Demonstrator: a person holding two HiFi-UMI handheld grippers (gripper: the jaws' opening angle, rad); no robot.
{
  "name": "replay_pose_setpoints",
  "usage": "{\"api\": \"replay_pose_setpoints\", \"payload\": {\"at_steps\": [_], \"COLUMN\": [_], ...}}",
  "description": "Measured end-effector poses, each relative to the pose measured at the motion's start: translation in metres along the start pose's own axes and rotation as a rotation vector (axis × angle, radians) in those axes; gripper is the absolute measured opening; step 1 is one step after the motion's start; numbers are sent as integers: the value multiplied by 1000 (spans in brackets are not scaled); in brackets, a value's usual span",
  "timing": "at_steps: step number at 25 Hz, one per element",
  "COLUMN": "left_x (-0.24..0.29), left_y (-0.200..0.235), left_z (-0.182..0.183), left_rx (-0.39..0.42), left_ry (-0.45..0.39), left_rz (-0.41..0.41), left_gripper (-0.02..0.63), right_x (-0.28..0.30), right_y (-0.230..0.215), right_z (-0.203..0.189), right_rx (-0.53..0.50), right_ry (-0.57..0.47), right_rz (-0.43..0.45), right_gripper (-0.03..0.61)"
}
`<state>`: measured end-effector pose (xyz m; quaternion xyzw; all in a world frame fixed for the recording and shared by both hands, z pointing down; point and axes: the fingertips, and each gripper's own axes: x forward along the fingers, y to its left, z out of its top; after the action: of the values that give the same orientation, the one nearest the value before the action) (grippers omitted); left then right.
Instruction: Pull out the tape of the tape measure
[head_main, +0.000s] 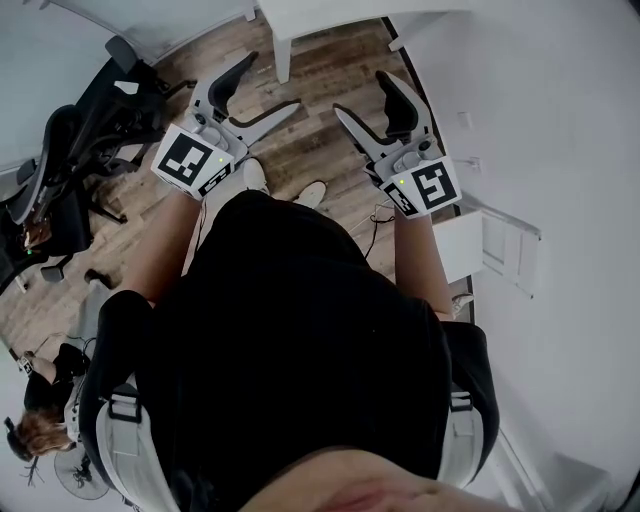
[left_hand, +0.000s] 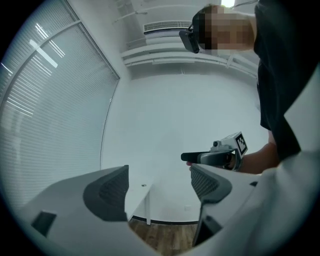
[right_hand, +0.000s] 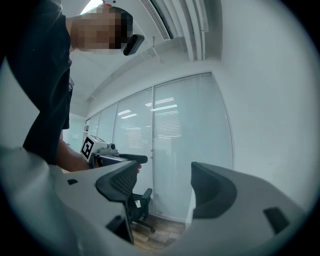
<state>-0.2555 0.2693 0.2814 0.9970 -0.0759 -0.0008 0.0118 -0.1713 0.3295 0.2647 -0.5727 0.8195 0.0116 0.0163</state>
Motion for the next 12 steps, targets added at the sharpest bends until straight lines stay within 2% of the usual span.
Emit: {"api": "replay_pose_setpoints", "payload": {"at_steps": [5, 12], "left_x": [0, 8], "left_y": [-1, -13], "left_z": [-2, -4], "left_rx": [10, 13], "left_ry": [1, 6], "left_rz": [5, -1], "left_gripper": [418, 420], "right_x": [-5, -18], "right_y": [-4, -4], "right_z": [1, -2], "right_rx": [-7, -8], "right_ry": [-4, 2], "right_rz": [-13, -17], "right_gripper": [342, 342]}}
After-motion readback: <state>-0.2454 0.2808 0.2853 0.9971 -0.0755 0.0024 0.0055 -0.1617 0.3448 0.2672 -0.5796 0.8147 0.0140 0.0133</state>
